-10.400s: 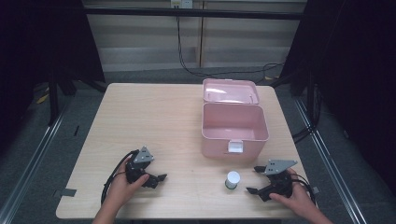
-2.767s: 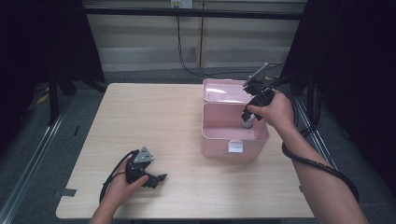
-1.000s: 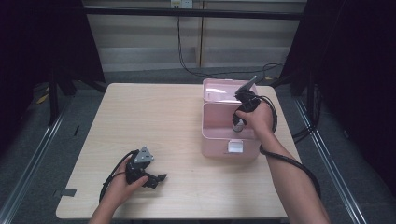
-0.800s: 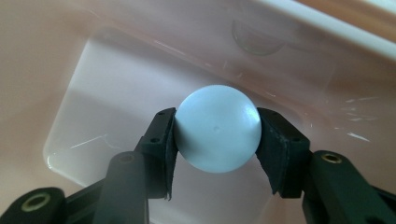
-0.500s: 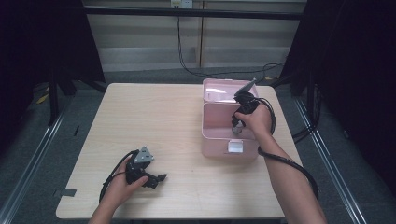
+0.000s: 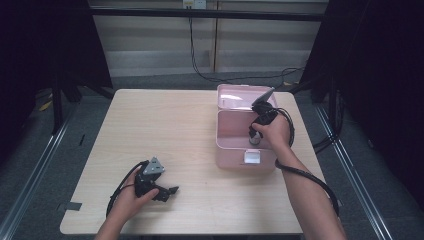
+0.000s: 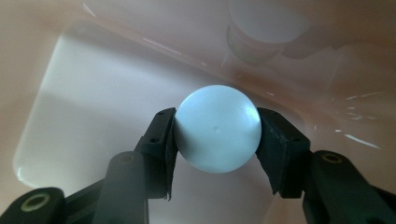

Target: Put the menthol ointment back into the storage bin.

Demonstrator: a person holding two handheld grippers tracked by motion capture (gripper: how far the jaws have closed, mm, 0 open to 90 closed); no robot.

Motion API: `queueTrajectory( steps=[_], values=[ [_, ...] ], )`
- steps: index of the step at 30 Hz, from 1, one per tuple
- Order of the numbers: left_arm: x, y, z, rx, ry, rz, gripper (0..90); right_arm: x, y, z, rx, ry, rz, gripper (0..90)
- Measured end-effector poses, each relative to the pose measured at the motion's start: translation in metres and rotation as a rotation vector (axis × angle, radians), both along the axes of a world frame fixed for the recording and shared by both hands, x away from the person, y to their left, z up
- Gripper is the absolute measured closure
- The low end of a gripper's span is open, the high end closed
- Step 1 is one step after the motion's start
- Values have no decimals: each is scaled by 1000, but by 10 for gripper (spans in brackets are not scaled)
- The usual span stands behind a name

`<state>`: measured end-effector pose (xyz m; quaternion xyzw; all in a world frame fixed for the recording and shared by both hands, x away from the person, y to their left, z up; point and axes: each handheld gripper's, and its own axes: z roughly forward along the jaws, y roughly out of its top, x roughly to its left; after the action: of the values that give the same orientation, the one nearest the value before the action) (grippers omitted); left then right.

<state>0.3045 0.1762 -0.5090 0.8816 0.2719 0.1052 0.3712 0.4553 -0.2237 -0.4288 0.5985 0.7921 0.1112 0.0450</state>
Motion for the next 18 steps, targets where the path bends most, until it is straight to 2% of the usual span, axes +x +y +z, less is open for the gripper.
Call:
queueTrajectory(
  steps=[10, 18],
  values=[
    [0, 0, 0, 0, -1, 0, 63, 0, -1, -5, -19, -10, 1, 500],
    [0, 0, 0, -2, -1, 2, 63, 0, -4, -7, -11, -16, -6, 497]
  ],
)
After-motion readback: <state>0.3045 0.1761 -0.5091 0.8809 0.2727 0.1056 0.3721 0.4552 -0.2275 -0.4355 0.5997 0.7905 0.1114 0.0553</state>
